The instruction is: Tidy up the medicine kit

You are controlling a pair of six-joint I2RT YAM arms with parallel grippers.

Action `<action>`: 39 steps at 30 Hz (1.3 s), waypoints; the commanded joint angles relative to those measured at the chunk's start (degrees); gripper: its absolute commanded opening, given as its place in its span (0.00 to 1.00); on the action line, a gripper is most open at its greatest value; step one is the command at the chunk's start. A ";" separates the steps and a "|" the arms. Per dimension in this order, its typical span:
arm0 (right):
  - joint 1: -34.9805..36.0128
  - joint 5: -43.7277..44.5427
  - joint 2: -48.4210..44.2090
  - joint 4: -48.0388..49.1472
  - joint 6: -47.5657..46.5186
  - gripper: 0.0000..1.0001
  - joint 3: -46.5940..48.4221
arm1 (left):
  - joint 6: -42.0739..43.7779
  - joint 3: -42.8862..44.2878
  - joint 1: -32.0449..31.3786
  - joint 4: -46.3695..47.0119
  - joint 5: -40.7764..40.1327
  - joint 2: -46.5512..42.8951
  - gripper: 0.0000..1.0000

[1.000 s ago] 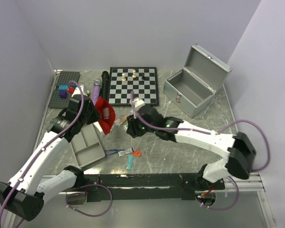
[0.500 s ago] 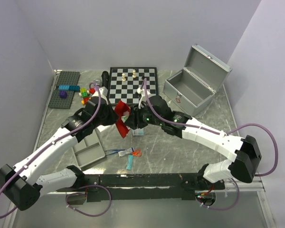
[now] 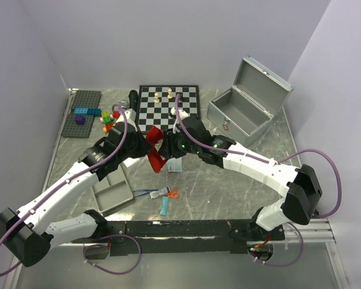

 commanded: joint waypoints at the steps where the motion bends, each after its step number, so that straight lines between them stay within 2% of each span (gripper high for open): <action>1: -0.22 2.72 0.29 2.40 0.81 0.46 1.70 | -1.76 0.53 -0.36 3.57 0.03 -0.96 0.01; 11: -0.22 3.08 0.48 7.50 2.49 0.49 -0.23 | -3.17 -0.27 -0.53 4.81 0.30 -0.96 0.01; 16: -0.22 0.97 1.88 3.20 2.05 0.71 2.05 | -3.00 -0.27 -0.53 4.55 -0.76 -1.05 0.01; 19: -0.22 1.14 -1.10 3.29 2.13 0.80 0.21 | -2.38 0.17 -0.53 3.67 -2.07 -1.23 0.01; 21: -0.22 1.67 -3.38 2.76 1.70 0.82 -0.32 | -1.85 0.17 -0.53 3.58 -3.04 -1.49 0.01; 28: -0.22 5.79 -13.41 2.06 -1.20 0.83 -2.00 | 3.76 -2.20 -0.53 6.91 -3.14 -4.38 0.01; 30: -0.22 9.83 -13.94 0.22 -2.78 0.82 -1.73 | 4.39 -2.55 -0.62 7.44 -2.35 -5.00 0.01; 33: -0.93 11.16 -12.45 -1.37 -3.40 0.78 -1.99 | 4.83 -2.47 -0.53 7.10 -0.85 -5.10 0.01; 36: -2.41 10.20 -12.01 -0.32 -1.56 0.77 -4.71 | 3.52 1.04 -0.53 -0.43 -3.47 -2.21 0.01; 39: -4.61 7.13 -11.22 2.40 -0.50 0.77 -8.31 | 1.58 7.53 -0.45 -12.38 -11.53 2.36 0.01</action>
